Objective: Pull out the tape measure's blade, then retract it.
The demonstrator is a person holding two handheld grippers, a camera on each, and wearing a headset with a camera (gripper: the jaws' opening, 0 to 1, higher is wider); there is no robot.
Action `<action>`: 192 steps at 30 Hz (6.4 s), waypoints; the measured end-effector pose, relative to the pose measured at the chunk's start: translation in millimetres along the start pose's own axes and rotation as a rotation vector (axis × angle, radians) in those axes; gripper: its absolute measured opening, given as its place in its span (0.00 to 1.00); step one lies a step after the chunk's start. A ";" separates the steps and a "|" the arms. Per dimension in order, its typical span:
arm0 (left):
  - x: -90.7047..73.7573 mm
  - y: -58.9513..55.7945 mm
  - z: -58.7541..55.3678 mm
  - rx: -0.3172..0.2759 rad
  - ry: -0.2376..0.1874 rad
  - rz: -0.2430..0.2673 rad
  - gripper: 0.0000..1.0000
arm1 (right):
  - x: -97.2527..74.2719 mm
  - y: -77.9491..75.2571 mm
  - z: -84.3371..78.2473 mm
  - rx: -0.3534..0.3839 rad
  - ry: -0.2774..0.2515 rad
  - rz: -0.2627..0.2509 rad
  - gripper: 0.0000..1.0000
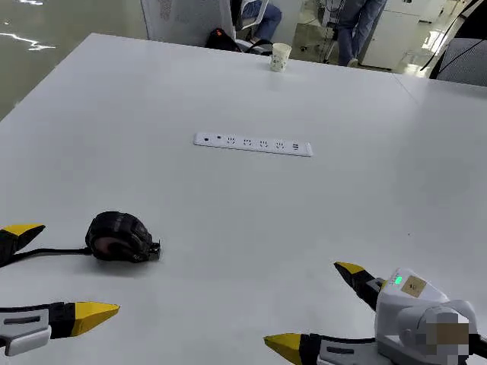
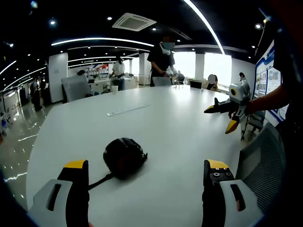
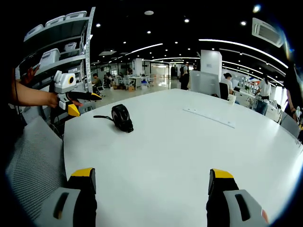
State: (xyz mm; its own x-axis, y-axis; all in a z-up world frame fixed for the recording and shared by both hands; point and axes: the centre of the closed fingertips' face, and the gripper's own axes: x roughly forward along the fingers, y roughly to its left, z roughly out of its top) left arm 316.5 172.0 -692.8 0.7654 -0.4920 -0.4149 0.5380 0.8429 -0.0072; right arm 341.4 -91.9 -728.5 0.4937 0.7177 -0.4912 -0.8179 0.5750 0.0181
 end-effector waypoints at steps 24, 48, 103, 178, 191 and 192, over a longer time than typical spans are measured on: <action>26.6 13.9 3.2 0.103 0.093 -0.121 0.96 | 14.0 -9.7 5.8 -0.095 0.049 0.102 0.92; 48.0 17.4 -0.8 0.205 0.192 -0.227 0.87 | 40.7 -9.9 6.5 -0.213 0.105 0.272 0.75; 85.4 52.3 -38.7 0.497 0.500 -0.446 0.40 | 150.3 29.6 46.4 -0.437 0.127 0.533 0.39; 91.2 59.3 -47.5 0.493 0.495 -0.469 0.27 | 232.7 80.6 44.3 -0.556 0.203 0.637 0.10; 89.4 58.3 -48.4 0.485 0.494 -0.466 0.27 | 233.0 80.6 43.1 -0.565 0.210 0.633 0.08; 89.0 57.8 -48.3 0.485 0.493 -0.466 0.27 | 232.9 80.9 43.2 -0.565 0.209 0.634 0.08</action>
State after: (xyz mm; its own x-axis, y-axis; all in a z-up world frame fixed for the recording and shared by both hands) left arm 398.6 187.5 -774.0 0.2451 -0.5201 -0.8182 0.9400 0.3340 0.0693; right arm 402.9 138.7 -803.8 -0.1227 0.7177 -0.6855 -0.9713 -0.2286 -0.0655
